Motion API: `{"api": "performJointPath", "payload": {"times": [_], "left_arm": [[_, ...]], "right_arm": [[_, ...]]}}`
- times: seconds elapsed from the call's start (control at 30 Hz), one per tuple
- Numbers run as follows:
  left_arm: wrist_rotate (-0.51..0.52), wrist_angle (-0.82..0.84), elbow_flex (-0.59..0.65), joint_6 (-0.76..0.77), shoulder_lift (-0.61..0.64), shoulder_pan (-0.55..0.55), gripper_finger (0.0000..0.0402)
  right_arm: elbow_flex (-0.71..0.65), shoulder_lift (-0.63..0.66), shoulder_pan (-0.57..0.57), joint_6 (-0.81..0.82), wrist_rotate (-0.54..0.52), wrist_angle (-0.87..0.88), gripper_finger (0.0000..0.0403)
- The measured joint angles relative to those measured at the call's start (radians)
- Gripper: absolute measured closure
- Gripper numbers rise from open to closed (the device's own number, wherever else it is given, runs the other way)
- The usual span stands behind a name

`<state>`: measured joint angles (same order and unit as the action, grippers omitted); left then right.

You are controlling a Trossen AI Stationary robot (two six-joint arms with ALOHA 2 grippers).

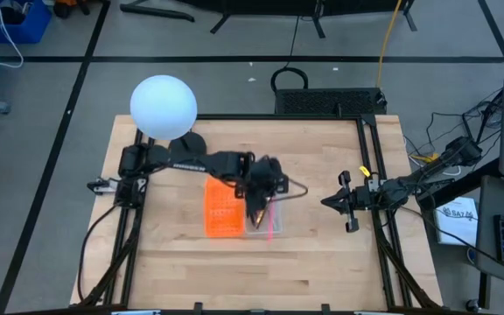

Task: Pick & place school supplies into a supply box
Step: Put the pink pencil into the orange and white supply box

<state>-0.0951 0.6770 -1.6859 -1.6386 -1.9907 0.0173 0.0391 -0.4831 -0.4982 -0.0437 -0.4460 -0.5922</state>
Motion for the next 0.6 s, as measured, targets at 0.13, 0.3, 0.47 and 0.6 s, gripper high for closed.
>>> {"api": "performJointPath", "payload": {"times": [0.13,0.3,0.47,0.6], "left_arm": [[-0.069,-0.006,0.000,0.007,0.000,0.052,0.0389],[-0.109,-0.029,0.002,0.010,-0.025,0.066,0.0385],[-0.121,-0.052,0.004,-0.009,-0.079,0.074,0.0385],[-0.117,-0.053,0.005,-0.004,-0.100,0.111,0.0389]], "right_arm": [[0.000,0.000,0.000,-0.003,-0.003,-0.001,0.0403],[0.000,0.000,0.000,-0.032,-0.004,-0.002,0.0403],[0.000,-0.002,0.001,-0.081,-0.044,-0.021,0.0403],[0.000,-0.006,0.001,-0.104,-0.058,-0.026,0.0403]]}}
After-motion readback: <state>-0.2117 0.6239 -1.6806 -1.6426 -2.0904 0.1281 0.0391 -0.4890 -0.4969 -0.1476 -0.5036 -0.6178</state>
